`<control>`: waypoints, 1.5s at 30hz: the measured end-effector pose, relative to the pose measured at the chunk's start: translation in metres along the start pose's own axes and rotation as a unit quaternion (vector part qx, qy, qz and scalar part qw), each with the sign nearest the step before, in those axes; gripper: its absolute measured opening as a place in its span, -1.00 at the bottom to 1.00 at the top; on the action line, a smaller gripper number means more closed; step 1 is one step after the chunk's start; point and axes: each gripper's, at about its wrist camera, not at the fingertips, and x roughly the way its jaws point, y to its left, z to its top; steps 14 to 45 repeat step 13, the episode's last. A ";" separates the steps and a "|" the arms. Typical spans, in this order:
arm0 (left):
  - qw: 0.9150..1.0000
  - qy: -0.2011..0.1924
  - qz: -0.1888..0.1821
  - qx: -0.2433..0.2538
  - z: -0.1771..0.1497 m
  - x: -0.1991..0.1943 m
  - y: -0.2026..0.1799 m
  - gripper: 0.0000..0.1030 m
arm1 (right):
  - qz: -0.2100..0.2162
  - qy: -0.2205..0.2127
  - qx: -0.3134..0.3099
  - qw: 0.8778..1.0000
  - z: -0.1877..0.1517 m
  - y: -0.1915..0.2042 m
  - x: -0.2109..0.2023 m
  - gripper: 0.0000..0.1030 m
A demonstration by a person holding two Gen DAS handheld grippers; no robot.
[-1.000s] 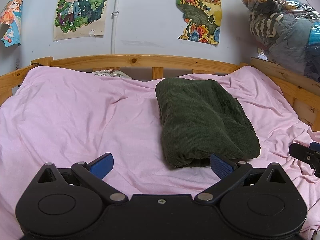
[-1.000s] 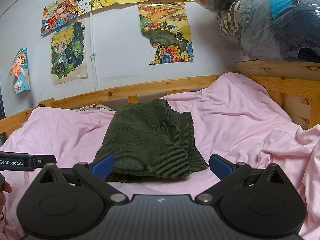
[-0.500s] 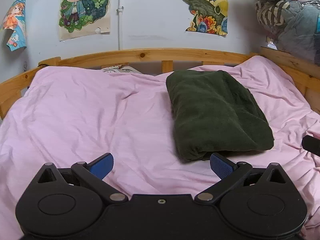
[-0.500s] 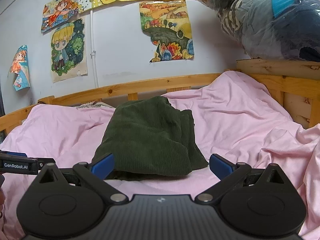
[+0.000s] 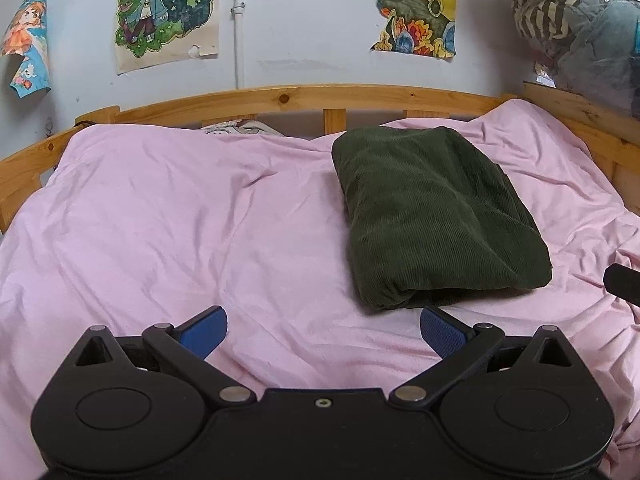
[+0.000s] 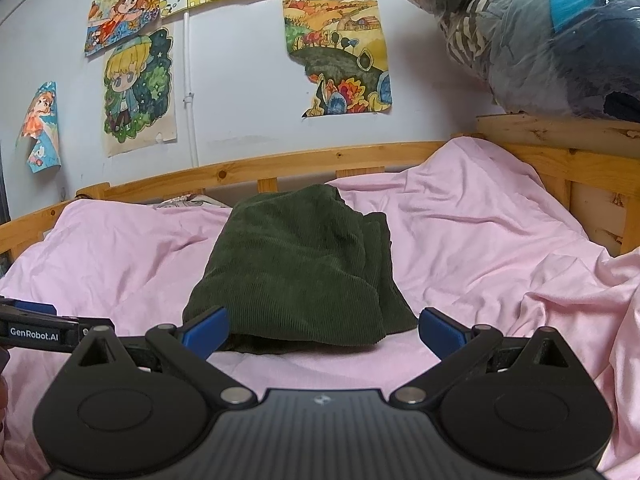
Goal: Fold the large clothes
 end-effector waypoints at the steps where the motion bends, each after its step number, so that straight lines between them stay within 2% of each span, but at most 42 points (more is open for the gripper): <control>1: 1.000 0.001 -0.001 0.001 0.000 0.000 0.000 0.99 | 0.000 0.000 0.000 1.000 0.000 0.000 0.000 0.99; 45: 1.000 0.003 -0.003 0.008 -0.004 0.000 -0.006 0.99 | 0.000 0.005 0.000 1.000 0.000 -0.001 0.001 0.99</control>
